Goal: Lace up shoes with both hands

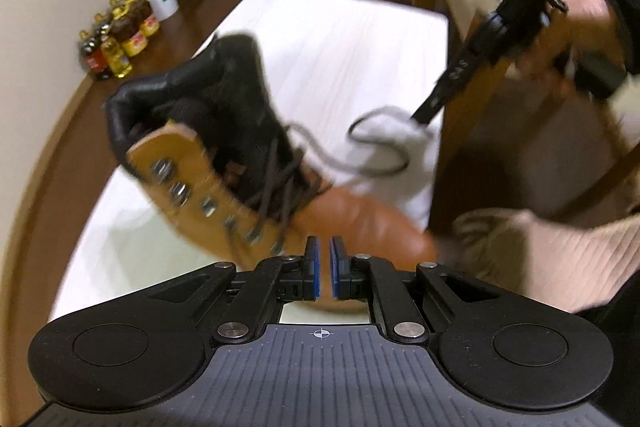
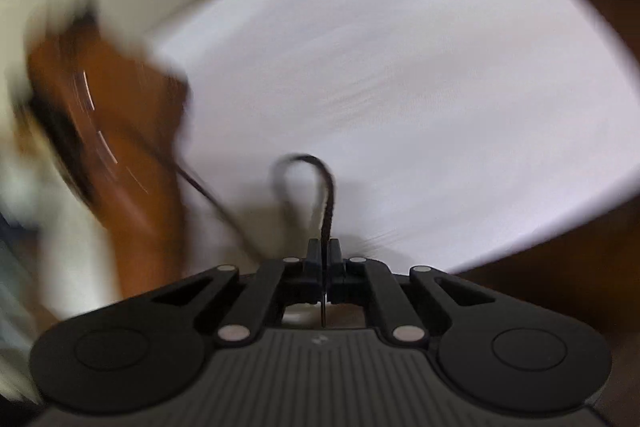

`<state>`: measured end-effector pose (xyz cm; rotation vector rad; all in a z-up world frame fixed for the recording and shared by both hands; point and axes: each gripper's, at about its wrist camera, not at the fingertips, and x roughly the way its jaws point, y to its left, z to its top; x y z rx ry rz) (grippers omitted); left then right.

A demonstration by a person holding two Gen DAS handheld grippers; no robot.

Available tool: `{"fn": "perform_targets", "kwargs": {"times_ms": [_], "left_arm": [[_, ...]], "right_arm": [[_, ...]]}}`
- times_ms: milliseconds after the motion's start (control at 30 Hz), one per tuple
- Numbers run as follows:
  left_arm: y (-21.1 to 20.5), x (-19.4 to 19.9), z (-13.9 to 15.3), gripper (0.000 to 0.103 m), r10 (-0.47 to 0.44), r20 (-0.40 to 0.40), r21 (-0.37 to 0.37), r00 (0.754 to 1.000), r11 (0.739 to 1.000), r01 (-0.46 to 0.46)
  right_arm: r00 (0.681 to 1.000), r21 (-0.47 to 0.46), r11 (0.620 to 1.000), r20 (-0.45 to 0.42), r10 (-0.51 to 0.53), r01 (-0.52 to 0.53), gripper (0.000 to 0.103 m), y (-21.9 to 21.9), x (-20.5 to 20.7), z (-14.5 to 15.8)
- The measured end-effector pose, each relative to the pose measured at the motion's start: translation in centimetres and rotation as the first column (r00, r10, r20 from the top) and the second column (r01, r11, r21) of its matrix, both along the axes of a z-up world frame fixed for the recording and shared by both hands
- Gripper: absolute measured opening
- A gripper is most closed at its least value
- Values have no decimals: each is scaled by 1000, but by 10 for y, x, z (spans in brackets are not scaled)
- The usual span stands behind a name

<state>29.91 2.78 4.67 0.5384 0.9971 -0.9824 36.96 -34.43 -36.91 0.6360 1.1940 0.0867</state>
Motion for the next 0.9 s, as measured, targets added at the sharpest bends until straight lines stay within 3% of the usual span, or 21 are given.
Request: {"fn": "perform_targets", "kwargs": {"times_ms": [67, 100, 233, 400, 600, 633, 900], "left_arm": [[-5, 3, 4, 13, 14, -33, -42, 999, 999, -15], [-7, 5, 6, 14, 20, -53, -66, 998, 998, -24], [-10, 7, 9, 15, 44, -110, -114, 993, 992, -57], [-11, 3, 7, 16, 44, -127, -139, 991, 988, -61], [-11, 0, 4, 13, 35, -112, -123, 993, 991, -49], [-10, -1, 4, 4, 31, -101, -122, 994, 992, -44], [5, 2, 6, 2, -64, -53, -62, 996, 996, 61]], "right_arm": [[992, 179, 976, -10, -122, 122, 3, -1, -9, 1], [982, 282, 941, -24, -188, 187, 3, 2, -15, 0], [953, 444, 847, -59, -296, 291, 3, 18, -27, -1], [937, 519, 788, -85, -338, 331, 3, 37, -26, -2], [943, 567, 760, -102, -318, 318, 3, 49, -22, 6], [943, 572, 756, -106, -315, 317, 3, 50, -22, 7], [958, 589, 758, -129, -255, 280, 6, 54, -28, 9]]}}
